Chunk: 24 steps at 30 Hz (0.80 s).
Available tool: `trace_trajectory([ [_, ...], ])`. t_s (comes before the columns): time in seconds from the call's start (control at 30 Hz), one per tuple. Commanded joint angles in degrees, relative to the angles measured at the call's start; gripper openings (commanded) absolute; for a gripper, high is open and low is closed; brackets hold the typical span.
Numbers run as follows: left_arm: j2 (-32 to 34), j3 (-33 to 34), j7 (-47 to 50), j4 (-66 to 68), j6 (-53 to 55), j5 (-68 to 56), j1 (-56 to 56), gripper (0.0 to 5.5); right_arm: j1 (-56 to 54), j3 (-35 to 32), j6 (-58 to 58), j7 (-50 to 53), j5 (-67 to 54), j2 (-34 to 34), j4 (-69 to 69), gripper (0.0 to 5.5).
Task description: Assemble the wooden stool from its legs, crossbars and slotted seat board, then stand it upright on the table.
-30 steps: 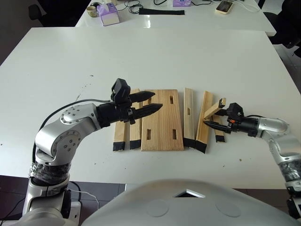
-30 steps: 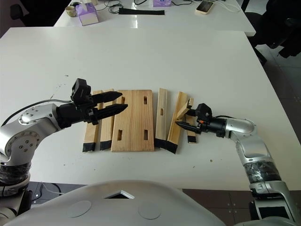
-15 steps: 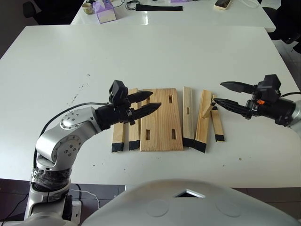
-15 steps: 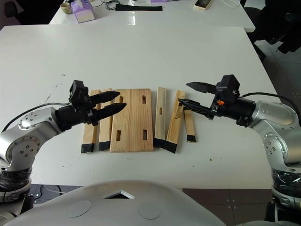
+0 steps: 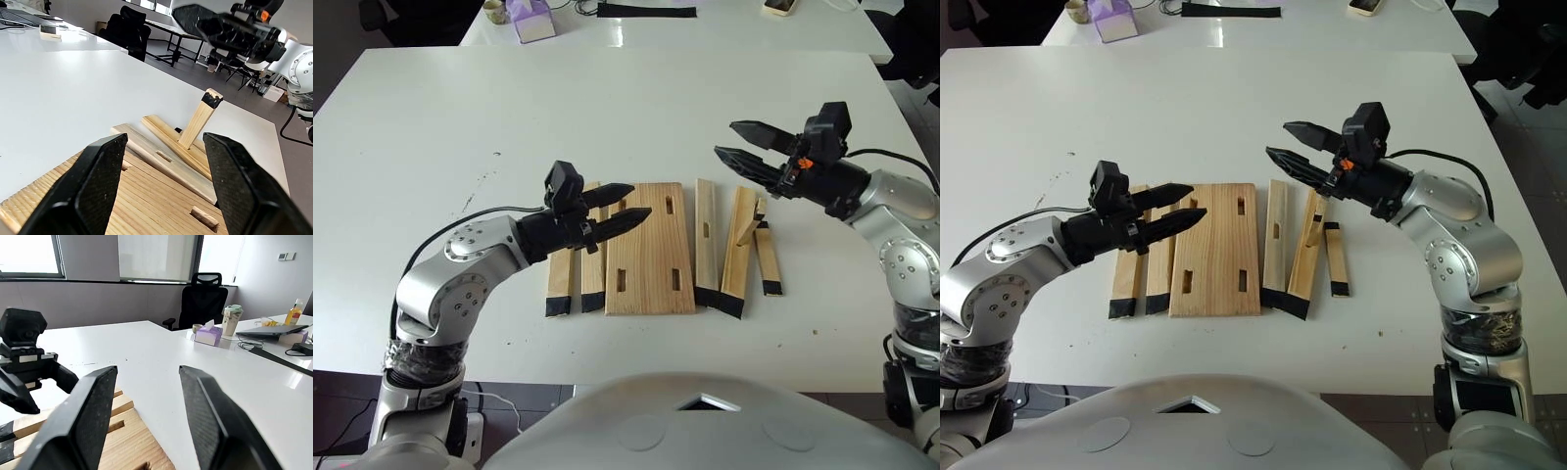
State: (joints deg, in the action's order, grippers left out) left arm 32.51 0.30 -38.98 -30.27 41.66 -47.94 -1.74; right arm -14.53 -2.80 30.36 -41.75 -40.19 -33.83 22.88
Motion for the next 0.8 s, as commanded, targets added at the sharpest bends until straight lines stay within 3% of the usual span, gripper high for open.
trace_trajectory([
  [0.03, 0.6, 0.2, -0.7, 0.1, -0.3, 0.7, 0.4, 2.87, -4.8, -3.3, 2.7, 1.8, -5.0, 1.4, 0.7, 2.34],
  [0.17, 1.8, 0.9, -1.9, 0.8, -0.5, 1.4, 1.1, 2.87, -3.9, -4.5, 4.3, 1.5, -7.7, 1.7, 0.1, 2.34],
  [0.4, 2.0, 0.5, -3.0, 1.7, -0.1, 1.6, -0.2, 2.87, 8.8, 5.5, -2.8, -3.2, 5.0, 2.6, -7.8, 2.34],
  [0.5, 2.2, 0.4, -3.3, 1.9, 0.0, 1.7, -0.3, 2.87, 9.1, 5.6, -5.1, -3.1, 6.3, 3.6, -8.6, 2.34],
  [0.63, 2.0, 1.1, -3.1, 1.8, -0.1, 1.7, 0.1, 2.87, 5.7, -0.5, -1.0, -0.3, -1.5, 3.1, -0.8, 2.34],
  [0.8, 1.4, 2.0, -1.9, 0.7, -0.8, 2.0, 2.6, 2.87, 1.9, -10.3, 7.6, 7.5, -27.3, 0.1, 12.9, 2.34],
])
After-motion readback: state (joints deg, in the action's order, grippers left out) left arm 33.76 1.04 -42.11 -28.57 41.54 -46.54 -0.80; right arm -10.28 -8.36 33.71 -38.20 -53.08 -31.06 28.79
